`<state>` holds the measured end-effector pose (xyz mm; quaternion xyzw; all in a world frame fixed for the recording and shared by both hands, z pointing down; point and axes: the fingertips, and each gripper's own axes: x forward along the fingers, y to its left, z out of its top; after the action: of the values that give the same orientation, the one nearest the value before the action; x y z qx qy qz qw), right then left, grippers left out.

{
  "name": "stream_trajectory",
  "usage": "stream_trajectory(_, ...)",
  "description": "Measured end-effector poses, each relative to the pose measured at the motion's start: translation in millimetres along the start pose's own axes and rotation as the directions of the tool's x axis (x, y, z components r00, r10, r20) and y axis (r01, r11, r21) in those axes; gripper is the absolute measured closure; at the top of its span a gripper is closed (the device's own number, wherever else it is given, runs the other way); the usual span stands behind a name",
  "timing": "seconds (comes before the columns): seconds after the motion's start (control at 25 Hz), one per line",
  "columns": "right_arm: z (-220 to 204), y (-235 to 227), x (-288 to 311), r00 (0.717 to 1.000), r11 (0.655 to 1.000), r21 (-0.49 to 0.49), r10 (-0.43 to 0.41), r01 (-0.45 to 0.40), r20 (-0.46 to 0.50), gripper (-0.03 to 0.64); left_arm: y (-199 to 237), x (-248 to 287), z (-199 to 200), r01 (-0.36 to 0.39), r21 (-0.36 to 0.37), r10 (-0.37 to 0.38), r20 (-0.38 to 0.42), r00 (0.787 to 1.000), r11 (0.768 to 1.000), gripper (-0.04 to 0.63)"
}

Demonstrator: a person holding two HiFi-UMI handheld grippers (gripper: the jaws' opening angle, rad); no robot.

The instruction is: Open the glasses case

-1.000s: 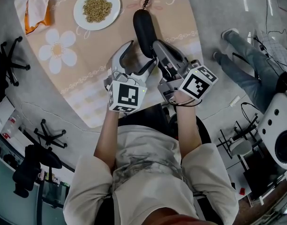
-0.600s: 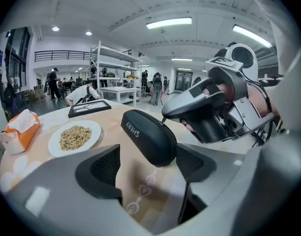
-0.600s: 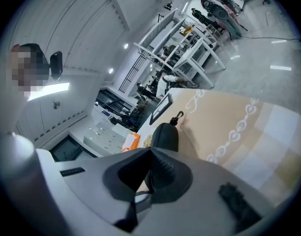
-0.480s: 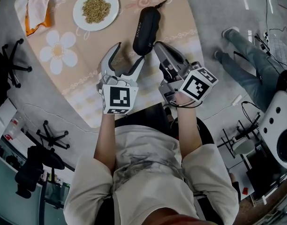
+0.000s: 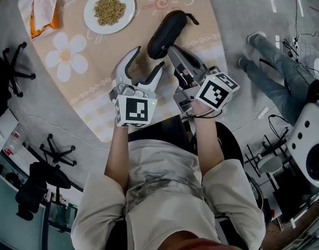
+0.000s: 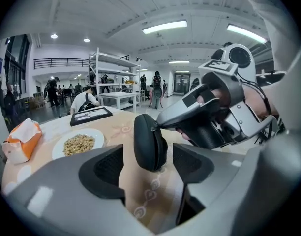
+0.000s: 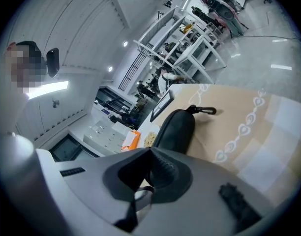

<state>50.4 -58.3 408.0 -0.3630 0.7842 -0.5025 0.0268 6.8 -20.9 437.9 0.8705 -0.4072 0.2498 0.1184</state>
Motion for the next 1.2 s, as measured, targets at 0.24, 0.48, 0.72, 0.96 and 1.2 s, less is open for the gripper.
stream_trajectory(0.24,0.7,4.0,6.9,1.000,1.000,-0.009,0.001,-0.002,-0.006,0.601,0.0,26.4,-0.9,-0.006,0.030,0.007,-0.013,1.000,1.000,0.276)
stream_trajectory(0.48,3.1,11.5,6.1,0.999,0.972,-0.232,-0.030,0.022,-0.030,0.601,-1.5,36.2,1.4,0.019,0.049,-0.019,-0.010,1.000,0.999,0.322)
stream_trajectory(0.72,1.8,22.4,-0.9,0.995,0.854,-0.520,-0.070,0.021,-0.073,0.600,-1.3,34.4,1.4,0.045,0.059,-0.044,-0.023,0.999,0.997,0.328)
stream_trajectory(0.96,-2.9,31.7,-2.0,0.987,0.742,-0.670,-0.102,-0.005,-0.121,0.591,-2.1,29.5,1.0,0.080,0.044,-0.079,-0.032,0.996,0.996,0.330)
stream_trajectory(1.2,-13.0,37.6,-0.7,0.972,0.587,-0.809,-0.162,-0.045,-0.172,0.536,-4.8,24.1,-0.3,0.105,0.028,-0.103,-0.040,0.994,0.994,0.330)
